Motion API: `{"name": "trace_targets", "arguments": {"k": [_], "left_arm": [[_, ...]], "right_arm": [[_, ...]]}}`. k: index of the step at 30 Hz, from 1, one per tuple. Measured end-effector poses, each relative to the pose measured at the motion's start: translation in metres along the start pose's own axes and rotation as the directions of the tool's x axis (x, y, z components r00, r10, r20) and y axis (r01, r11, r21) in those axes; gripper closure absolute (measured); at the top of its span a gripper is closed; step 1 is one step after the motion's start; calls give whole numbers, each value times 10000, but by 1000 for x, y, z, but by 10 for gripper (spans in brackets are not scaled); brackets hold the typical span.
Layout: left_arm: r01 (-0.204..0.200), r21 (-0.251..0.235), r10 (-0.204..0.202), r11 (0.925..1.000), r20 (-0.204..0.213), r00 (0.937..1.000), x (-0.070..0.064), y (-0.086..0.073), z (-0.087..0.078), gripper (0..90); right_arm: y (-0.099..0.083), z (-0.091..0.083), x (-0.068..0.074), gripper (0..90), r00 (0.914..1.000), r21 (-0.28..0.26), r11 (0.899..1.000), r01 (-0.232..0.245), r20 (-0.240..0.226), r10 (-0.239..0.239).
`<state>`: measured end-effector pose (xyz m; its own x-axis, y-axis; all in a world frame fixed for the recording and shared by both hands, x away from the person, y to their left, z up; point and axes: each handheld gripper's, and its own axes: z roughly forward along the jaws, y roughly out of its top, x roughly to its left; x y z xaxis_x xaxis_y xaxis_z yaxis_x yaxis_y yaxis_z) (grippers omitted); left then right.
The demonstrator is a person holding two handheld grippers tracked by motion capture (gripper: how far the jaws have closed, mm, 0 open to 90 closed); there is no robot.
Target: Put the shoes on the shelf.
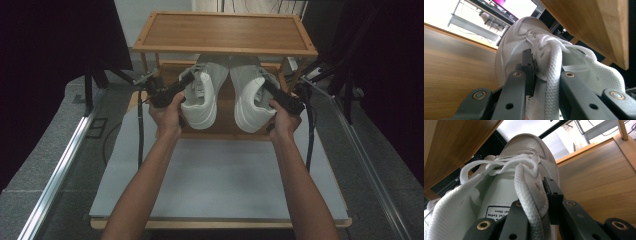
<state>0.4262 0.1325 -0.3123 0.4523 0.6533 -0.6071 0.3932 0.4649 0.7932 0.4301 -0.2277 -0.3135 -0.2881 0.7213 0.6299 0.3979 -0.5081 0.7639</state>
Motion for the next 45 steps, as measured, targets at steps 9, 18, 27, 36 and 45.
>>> {"name": "trace_targets", "arguments": {"k": [9, 18, 27, 36, 45], "left_arm": [[536, -62, -539, 9985, -478, 9974, 2, 1, 15, 802], [571, -158, -582, 9982, -771, 9953, 4, -1, 23, 794], [978, -202, -993, 9950, -939, 9906, -2, -6, 32, 743], [1303, 86, -1302, 9914, -94, 9914, 0, -5, 39, 541], [1381, -9, -1378, 9904, 596, 9887, 0, -1, 27, 492]], "right_arm": [[4, 12, 6, 803, 9993, 87, 10000, 11, 385, -15], [6, 22, 13, 767, 9974, 59, 9999, 132, 704, -136], [4, 30, 24, 681, 9955, 28, 9996, 288, 903, -289], [3, 41, 29, 454, 9981, 314, 9984, 463, 401, -475], [9, 28, 31, 431, 9985, -240, 9984, 513, -195, -518]]}}
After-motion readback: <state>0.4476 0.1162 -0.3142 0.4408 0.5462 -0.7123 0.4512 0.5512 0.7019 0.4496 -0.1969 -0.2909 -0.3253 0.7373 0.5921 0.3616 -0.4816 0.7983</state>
